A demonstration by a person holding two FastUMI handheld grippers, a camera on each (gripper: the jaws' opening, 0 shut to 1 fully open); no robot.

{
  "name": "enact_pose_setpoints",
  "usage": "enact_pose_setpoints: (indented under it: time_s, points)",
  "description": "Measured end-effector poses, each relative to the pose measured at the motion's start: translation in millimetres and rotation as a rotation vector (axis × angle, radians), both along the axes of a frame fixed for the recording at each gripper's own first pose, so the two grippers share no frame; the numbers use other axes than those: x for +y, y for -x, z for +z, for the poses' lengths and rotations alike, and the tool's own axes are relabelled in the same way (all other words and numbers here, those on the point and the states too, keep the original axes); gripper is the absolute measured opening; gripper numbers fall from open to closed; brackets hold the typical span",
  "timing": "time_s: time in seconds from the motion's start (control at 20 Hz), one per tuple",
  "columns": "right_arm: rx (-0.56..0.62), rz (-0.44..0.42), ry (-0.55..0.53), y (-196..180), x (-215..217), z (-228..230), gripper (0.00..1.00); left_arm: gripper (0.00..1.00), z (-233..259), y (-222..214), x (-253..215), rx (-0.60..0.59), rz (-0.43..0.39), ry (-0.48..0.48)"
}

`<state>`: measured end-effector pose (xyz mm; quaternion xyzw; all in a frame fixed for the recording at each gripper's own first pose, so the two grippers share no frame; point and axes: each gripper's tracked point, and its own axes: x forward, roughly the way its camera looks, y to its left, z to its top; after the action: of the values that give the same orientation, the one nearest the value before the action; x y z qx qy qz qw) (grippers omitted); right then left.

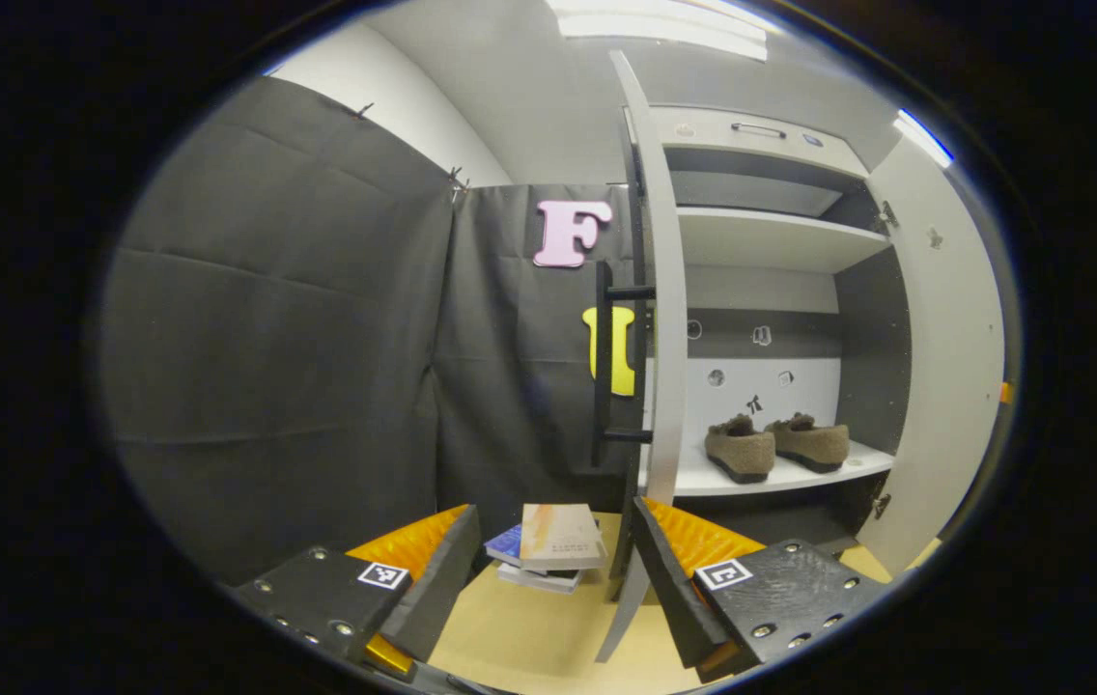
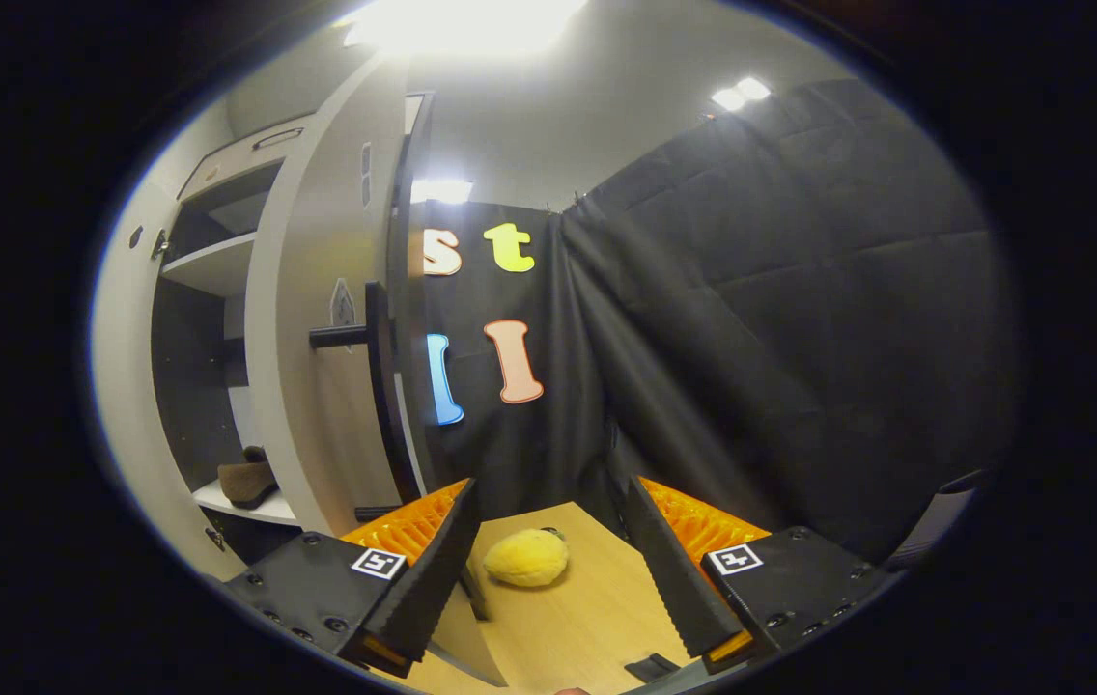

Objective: Grab one shoe with the right hand and put it into the shoe cabinet, grab the other shoe with the left hand and put it into the shoe cabinet; then close the right door with the right hand and the left door with the left hand.

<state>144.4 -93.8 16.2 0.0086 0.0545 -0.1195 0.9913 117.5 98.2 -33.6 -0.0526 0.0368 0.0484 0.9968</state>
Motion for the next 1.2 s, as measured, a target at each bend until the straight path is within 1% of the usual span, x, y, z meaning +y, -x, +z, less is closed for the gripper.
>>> enact_pose_setpoints:
  time_s: [0.05, 0.1, 0.15, 0.25, 0.3, 0.35, 0.4, 0.45, 0.5, 0.55, 0.6, 0.75, 0.8, 0.85, 0.9, 0.95, 1.0, 1.05, 1.1, 1.2]
  points:
    - [0.0, 0.01, 0.026, -0.4, 4.1, 1.0, 0.98, 0.94, -1.2, -1.8, 0.3, 0.001, 0.0, 0.002]
    - [-0.004, 0.021, 0.046, 5.4, 10.1, 3.7, 0.96, 0.92, -0.1, -1.6, -0.5, 0.001, -0.003, 0.007]
    - [-0.004, 0.039, 0.052, 1.3, 16.3, 3.0, 0.96, 0.92, -1.8, -2.6, -1.6, 0.002, -0.004, 0.01]
    - [-0.007, 0.089, 0.026, 2.0, 34.7, 0.4, 0.96, 0.92, -2.7, -4.8, -0.8, 0.004, -0.003, 0.015]
    - [-0.009, 0.113, 0.014, 1.9, 44.4, -0.4, 0.96, 0.94, -1.4, -4.0, -1.1, 0.003, -0.003, 0.018]
    - [-0.006, 0.134, 0.006, 3.0, 51.0, -0.8, 0.96, 0.94, -1.2, -4.2, -2.2, 0.001, -0.004, 0.022]
    - [-0.008, 0.152, 0.003, 2.3, 58.2, -0.9, 0.96, 0.92, -0.1, -4.3, -3.4, -0.001, -0.005, 0.023]
    - [-0.008, 0.17, 0.001, 2.4, 65.8, -1.0, 0.96, 0.94, 0.0, -4.6, -3.4, -0.003, -0.005, 0.021]
    - [-0.007, 0.191, -0.005, 1.6, 74.0, -1.9, 0.96, 0.92, 0.5, -3.4, -3.1, -0.003, -0.004, 0.018]
    - [-0.005, 0.212, -0.013, -0.1, 82.1, -2.5, 0.96, 0.92, 1.0, -4.1, -4.2, -0.005, -0.004, 0.015]
    - [-0.005, 0.232, -0.025, -1.0, 90.5, -3.2, 0.96, 0.94, 1.1, -4.0, -4.0, -0.006, -0.003, 0.014]
    - [-0.002, 0.272, -0.052, -7.3, 108.7, -5.4, 0.96, 0.92, 0.1, -1.4, 0.6, -0.002, 0.008, 0.019]
    - [-0.004, 0.283, -0.054, -11.0, 113.6, -5.3, 0.96, 0.94, -1.6, -0.7, 3.2, 0.003, 0.014, 0.019]
    - [-0.006, 0.298, -0.054, -15.6, 120.3, -5.9, 0.96, 0.94, -3.2, 0.0, 6.2, 0.007, 0.022, 0.018]
    - [-0.007, 0.314, -0.051, -17.7, 126.8, -6.2, 0.96, 0.92, -3.6, 1.1, 10.2, 0.008, 0.029, 0.018]
    - [-0.008, 0.331, -0.049, -20.2, 134.0, -7.8, 0.96, 0.94, -4.8, 3.4, 13.9, 0.011, 0.036, 0.017]
    - [-0.009, 0.347, -0.045, -23.2, 140.4, -7.3, 0.96, 0.94, -5.7, 4.4, 17.7, 0.014, 0.043, 0.017]
    - [-0.014, 0.365, -0.044, -25.3, 148.4, -7.8, 0.96, 0.92, -6.8, 4.6, 20.9, 0.016, 0.05, 0.018]
    - [-0.02, 0.386, -0.047, -27.6, 157.1, -6.1, 0.96, 0.94, -7.5, 6.5, 23.6, 0.018, 0.056, 0.019]
    - [-0.03, 0.431, -0.054, -33.1, 174.7, -4.6, 0.96, 0.94, -9.4, 9.9, 29.2, 0.022, 0.068, 0.02]
